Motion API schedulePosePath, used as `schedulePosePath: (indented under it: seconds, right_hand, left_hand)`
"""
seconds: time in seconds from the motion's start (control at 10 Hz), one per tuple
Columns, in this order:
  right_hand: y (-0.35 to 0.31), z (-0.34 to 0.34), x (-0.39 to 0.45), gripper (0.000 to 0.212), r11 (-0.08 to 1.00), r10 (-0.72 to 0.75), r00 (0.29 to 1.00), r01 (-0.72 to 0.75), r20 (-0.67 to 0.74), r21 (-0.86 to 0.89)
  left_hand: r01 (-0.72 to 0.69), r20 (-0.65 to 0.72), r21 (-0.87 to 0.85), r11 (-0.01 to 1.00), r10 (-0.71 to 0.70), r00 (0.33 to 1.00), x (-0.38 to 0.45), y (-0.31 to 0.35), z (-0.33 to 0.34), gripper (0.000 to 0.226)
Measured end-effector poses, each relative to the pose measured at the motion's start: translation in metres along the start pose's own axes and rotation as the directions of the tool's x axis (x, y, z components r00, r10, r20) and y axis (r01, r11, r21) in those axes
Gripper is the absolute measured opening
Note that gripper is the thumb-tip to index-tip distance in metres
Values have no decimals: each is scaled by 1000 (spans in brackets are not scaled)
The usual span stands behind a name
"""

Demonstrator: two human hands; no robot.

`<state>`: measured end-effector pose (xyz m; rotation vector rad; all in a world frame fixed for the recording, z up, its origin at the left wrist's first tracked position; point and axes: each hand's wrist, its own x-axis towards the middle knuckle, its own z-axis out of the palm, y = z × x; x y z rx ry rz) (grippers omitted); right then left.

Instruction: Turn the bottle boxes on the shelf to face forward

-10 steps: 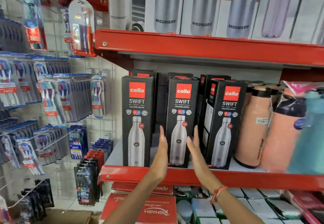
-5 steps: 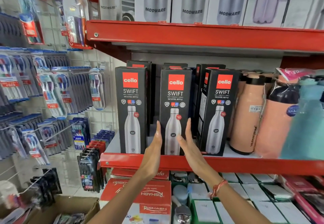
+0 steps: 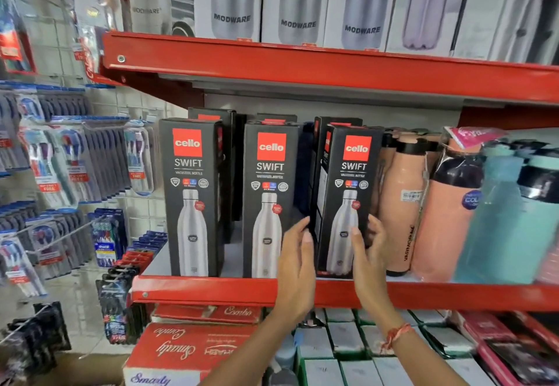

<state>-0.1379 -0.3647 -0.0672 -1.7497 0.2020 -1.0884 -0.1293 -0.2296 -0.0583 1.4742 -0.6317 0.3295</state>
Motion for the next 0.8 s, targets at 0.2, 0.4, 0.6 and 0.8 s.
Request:
schedulePosePath:
  seconds: [0.2,0.4,0.6,0.8]
  right_hand:
    - [20,-21,16,65,999,43,935,-43,352,-7]
    - [17,-40,7,68,978,45,929,35,368,-207]
    - [9,-52,-7,72,931,-20,938,144,347,-335]
    - [-38,-37,-1,54,882,-364,923,385,125,-273]
  left_hand:
    - [327,277,9,945,-316,907,16,-10,26,53]
    - [254,274,139,957,-284,919,8,-14,16,50]
    - [227,291,180,957,-272,917,-2,-13,13,51]
    - [46,230,239,970,-103,968,5,15,-5,64]
